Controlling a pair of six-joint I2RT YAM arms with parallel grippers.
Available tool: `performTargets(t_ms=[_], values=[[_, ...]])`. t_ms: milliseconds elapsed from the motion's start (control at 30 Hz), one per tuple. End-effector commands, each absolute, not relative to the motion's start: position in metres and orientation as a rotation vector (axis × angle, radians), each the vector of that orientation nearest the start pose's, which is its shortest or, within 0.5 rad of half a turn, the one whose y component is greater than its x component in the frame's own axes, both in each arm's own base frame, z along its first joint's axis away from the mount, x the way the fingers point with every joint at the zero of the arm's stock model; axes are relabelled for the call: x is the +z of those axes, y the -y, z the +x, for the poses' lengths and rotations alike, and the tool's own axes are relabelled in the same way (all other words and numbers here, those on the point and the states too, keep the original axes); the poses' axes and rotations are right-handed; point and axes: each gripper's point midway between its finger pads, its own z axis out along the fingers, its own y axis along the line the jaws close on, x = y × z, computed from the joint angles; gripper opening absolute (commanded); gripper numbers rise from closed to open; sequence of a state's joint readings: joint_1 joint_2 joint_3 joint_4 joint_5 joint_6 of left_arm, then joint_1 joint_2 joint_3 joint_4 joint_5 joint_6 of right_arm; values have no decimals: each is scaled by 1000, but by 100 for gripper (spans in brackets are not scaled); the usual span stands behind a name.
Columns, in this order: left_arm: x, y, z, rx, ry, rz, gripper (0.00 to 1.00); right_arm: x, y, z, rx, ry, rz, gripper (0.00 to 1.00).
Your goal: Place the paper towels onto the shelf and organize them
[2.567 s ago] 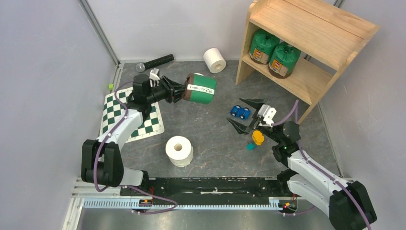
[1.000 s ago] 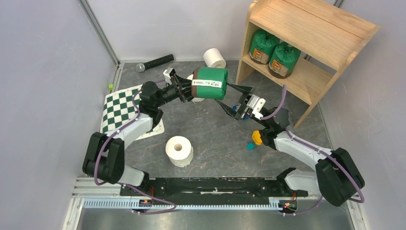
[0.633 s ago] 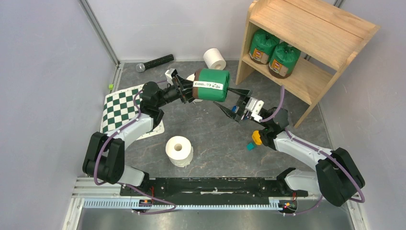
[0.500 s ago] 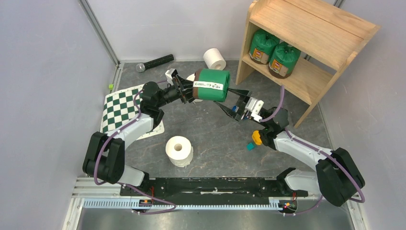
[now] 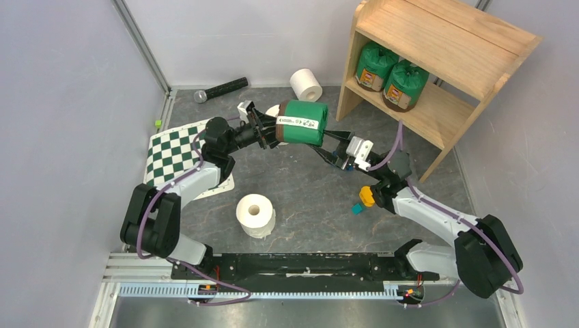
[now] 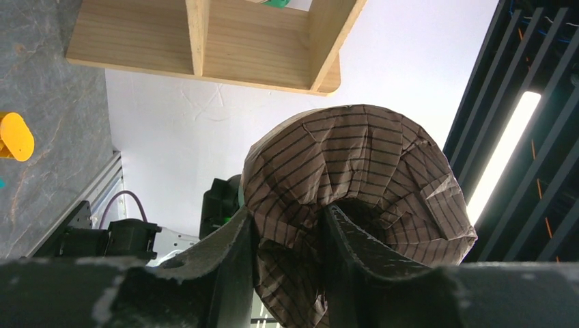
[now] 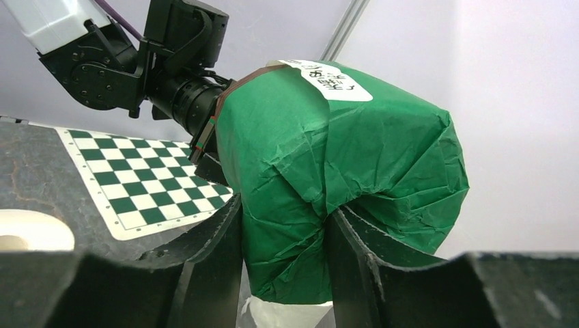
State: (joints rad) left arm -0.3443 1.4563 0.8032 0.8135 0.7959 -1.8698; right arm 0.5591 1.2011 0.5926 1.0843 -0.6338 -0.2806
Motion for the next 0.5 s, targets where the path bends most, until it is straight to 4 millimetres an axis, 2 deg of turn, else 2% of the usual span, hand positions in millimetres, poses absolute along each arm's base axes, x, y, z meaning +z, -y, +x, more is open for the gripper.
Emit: performTargets(t_ms=[0, 100, 333, 467], values=[[320, 278, 305, -2246, -1858, -514, 44, 349, -286, 251, 670, -730, -1010, 26], [311, 280, 308, -2240, -1869, -519, 49, 342, -284, 248, 685, -792, -1030, 2], [286, 282, 313, -2181, -1925, -519, 77, 323, -267, 235, 690, -924, -1013, 0], [270, 283, 314, -2112, -1982, -514, 86, 317, -253, 235, 664, -1005, -946, 0]])
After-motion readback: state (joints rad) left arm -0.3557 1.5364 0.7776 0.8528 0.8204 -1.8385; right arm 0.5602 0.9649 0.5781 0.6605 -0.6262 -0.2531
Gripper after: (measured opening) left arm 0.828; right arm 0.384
